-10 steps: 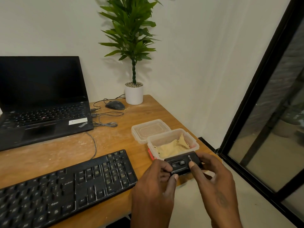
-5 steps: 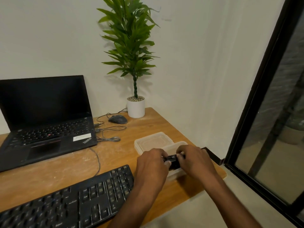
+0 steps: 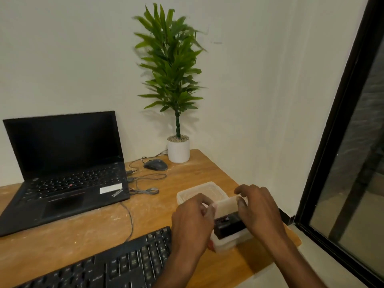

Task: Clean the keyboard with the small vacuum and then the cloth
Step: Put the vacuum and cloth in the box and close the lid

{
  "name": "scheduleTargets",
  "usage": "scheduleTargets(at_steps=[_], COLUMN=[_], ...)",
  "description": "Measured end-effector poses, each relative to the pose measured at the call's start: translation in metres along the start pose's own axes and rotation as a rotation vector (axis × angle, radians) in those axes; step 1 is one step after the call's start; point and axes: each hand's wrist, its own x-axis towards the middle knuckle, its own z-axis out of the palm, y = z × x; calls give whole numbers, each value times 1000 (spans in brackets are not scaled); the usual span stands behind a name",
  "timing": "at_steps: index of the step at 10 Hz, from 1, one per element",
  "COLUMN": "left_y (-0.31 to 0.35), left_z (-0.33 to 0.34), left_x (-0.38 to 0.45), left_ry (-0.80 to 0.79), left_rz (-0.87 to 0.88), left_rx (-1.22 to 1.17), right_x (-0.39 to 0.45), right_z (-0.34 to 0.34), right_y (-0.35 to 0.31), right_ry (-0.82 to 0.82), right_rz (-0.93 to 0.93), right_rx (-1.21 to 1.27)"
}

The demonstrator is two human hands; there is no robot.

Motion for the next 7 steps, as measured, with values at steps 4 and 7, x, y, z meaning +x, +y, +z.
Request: scheduleTargets(at_steps=[4, 7], left_y=[-64, -27], left_z=[13, -3], left_x=[89, 75], left_ry=[-6, 69], left_rz=[-656, -772], left_rx=[-694, -1082], right_x=[109, 107], right_z=[36, 35], right_y=[-24, -27], right_ry=[-525, -344], right_rz=[126, 234], right_rx=[-96, 92])
